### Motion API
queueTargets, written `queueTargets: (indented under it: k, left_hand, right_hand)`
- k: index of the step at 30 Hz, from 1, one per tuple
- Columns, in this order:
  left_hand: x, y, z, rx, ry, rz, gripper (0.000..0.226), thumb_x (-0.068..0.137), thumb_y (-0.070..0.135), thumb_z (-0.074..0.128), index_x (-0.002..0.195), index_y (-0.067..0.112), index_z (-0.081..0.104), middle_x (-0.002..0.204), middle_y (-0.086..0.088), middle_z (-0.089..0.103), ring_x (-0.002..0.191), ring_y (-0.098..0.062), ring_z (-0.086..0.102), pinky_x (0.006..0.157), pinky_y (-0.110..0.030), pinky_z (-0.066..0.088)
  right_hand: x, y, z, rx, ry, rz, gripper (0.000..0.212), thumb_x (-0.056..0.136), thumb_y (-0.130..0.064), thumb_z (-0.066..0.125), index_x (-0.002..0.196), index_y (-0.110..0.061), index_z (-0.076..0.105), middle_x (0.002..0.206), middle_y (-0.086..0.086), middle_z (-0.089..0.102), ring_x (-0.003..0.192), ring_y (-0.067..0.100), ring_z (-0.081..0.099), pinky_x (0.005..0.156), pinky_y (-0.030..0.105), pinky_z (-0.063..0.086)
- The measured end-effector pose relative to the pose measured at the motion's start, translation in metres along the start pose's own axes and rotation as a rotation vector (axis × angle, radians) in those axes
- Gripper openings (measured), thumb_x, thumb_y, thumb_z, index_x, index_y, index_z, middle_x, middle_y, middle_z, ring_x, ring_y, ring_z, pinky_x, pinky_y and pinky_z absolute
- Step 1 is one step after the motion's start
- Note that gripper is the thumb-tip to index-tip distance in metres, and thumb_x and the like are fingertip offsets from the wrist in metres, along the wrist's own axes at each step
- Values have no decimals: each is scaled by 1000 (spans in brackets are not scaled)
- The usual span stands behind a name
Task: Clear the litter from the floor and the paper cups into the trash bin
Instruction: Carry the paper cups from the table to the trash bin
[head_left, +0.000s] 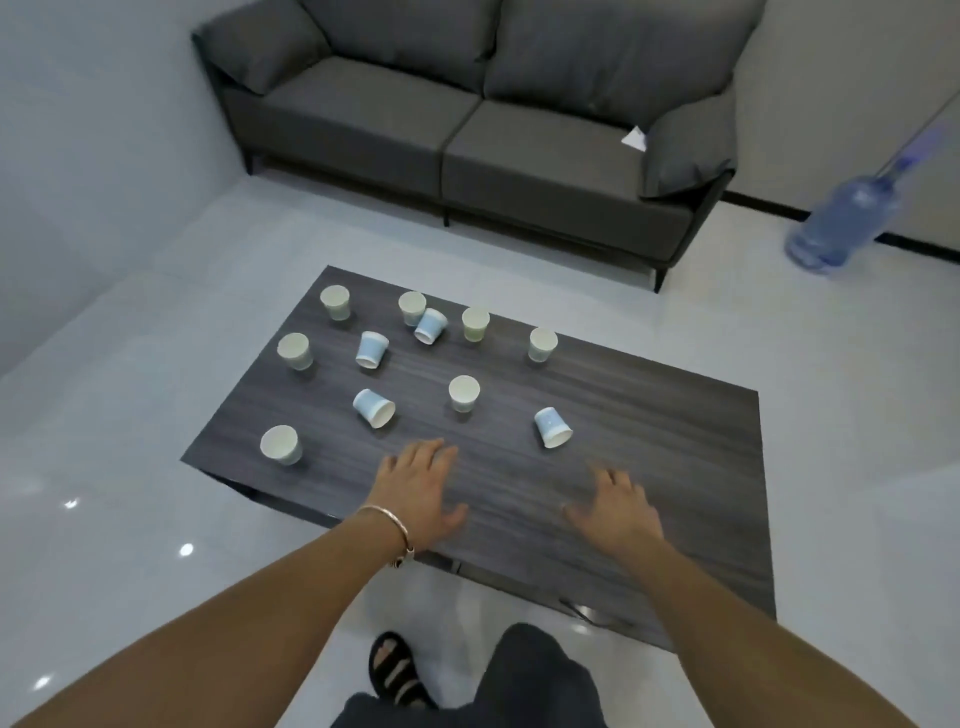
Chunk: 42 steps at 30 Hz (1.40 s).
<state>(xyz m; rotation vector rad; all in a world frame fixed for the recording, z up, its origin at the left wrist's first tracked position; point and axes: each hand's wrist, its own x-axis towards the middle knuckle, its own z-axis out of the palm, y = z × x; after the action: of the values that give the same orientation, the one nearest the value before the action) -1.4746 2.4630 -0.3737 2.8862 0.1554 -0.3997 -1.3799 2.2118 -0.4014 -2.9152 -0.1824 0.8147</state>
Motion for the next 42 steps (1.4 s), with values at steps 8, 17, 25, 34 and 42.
queueTargets:
  k: [8, 17, 25, 34, 42]
  left_hand:
    - [75, -24, 20, 3, -116, 90, 79, 81, 56, 50, 148, 25, 21, 154, 4, 20, 140, -15, 19, 112, -35, 19]
    - [191, -27, 76, -27, -212, 127, 78, 82, 55, 49, 148, 25, 19, 153, 5, 21, 140, -14, 18, 114, -33, 21]
    - [244, -22, 124, -87, -270, 138, 77, 83, 50, 51, 148, 23, 21, 153, 2, 22, 140, -15, 19, 113, -35, 22]
    - [257, -33, 127, -123, -280, 109, 85, 77, 42, 61, 148, 20, 20, 151, 0, 26, 139, -18, 23, 112, -33, 25]
    - [249, -38, 88, -189, -41, 95, 81, 67, 40, 69, 138, 10, 44, 139, -9, 45, 131, -27, 41, 104, -37, 39]
  right_hand:
    - [85, -7, 20, 93, -71, 130, 85, 84, -63, 55, 149, -19, 23, 148, 8, 32, 134, 31, 34, 102, 45, 41]
    - [229, -19, 66, 237, -82, 193, 88, 81, -61, 63, 145, -13, 25, 142, 10, 35, 128, 34, 39, 97, 44, 41]
    - [289, -16, 119, 253, -180, 158, 88, 87, -54, 61, 152, -15, 16, 145, 15, 36, 127, 37, 41, 100, 44, 39]
    - [299, -33, 82, 327, -342, -109, 96, 73, -45, 77, 151, -24, 25, 141, 10, 42, 123, 30, 49, 97, 36, 42]
    - [293, -104, -1, 87, -570, -532, 68, 52, -65, 76, 109, -34, 55, 99, -15, 62, 89, 13, 59, 77, 35, 51]
